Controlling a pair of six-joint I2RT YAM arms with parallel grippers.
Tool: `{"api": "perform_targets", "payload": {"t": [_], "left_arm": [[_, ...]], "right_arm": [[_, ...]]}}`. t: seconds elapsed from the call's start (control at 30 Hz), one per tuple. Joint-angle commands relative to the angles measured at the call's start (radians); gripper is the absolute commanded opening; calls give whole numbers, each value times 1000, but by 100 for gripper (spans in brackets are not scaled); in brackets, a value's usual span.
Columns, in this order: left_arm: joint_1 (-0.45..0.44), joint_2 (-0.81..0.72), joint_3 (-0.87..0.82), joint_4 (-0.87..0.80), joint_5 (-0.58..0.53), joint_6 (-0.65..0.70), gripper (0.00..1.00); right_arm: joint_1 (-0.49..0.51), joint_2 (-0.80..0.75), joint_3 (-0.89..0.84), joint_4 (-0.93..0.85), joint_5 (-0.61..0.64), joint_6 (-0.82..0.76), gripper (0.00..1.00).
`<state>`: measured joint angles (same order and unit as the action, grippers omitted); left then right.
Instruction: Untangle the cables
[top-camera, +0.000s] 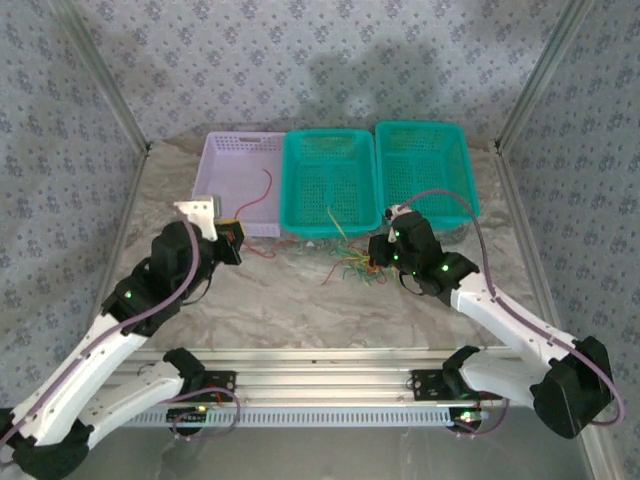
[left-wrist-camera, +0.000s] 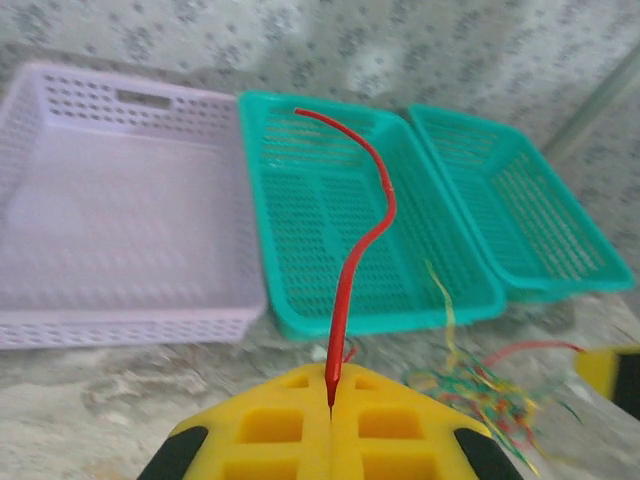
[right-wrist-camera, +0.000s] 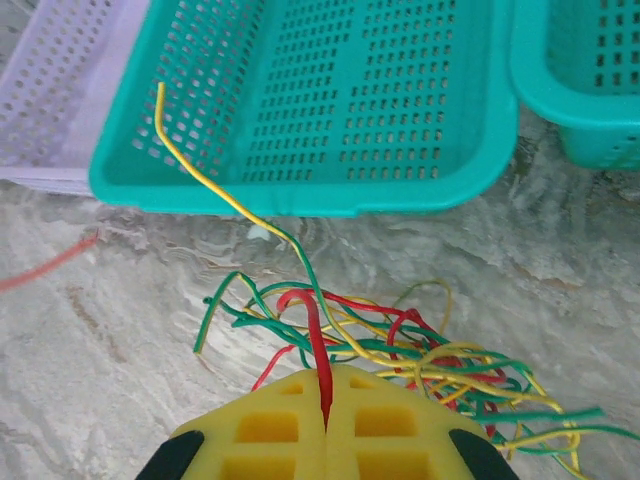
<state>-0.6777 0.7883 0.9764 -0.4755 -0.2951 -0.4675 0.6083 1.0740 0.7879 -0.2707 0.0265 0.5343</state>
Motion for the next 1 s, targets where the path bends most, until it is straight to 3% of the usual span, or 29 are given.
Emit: {"api": "perform_targets", "payload": {"t": [0.0,0.17,0.3,0.77,0.97], "left_arm": [[51,75,77,82,-156,42,0],[246,184,114,132,-74,-44,0],[345,287,132,157,3,-76,0],[382,657,137,396,-16,-19,0],[386,855,244,369,25,25,0]], "right_arm": [[15,-26,8,38,-7,4,0],[29,-34,5,46,-11,18,0],[46,-39,2,54,-6,17,0],[133,-101,5,91,-52,-19,0],[156,-111,5,79,-51,-28,0]]}}
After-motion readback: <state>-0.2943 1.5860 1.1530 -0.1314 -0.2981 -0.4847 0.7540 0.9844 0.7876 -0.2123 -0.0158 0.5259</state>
